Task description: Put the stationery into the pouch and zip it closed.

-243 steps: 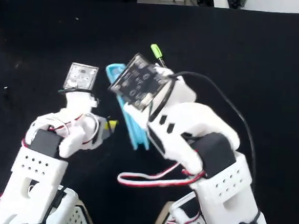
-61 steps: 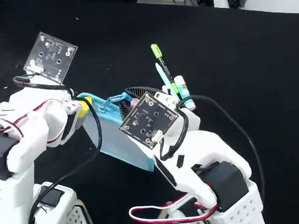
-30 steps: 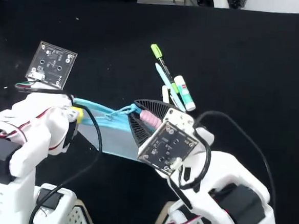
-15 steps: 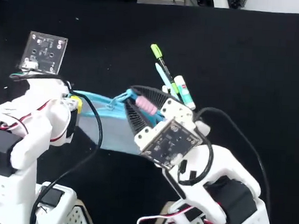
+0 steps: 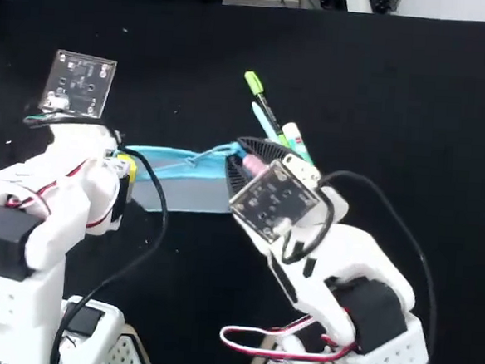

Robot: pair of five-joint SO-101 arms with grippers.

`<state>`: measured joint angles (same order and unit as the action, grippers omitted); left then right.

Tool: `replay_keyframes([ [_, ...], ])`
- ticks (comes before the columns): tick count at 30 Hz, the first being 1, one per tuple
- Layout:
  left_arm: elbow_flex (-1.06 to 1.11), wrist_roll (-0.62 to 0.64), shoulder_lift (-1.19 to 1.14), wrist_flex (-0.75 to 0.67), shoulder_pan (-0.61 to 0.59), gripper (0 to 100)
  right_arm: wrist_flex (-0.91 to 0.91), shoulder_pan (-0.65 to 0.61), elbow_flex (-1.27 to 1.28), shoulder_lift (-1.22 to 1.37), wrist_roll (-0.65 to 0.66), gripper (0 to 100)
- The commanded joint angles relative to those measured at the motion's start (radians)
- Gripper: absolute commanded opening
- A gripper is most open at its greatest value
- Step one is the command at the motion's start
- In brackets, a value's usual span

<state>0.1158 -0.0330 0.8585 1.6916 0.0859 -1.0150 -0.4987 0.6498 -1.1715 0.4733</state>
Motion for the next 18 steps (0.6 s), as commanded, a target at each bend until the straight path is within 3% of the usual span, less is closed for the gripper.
replay_keyframes([
  [1,0.081,0.002,-0.015,0.005,-0.012,10,-0.009,0.032,-0.002,-0.018,-0.005,1.1],
  [4,0.107,0.003,-0.008,0.008,-0.012,16,-0.008,0.032,-0.004,-0.018,-0.005,1.1],
  [18,0.088,0.012,-0.005,-0.035,-0.013,5,-0.008,0.037,-0.001,-0.019,-0.005,1.1],
])
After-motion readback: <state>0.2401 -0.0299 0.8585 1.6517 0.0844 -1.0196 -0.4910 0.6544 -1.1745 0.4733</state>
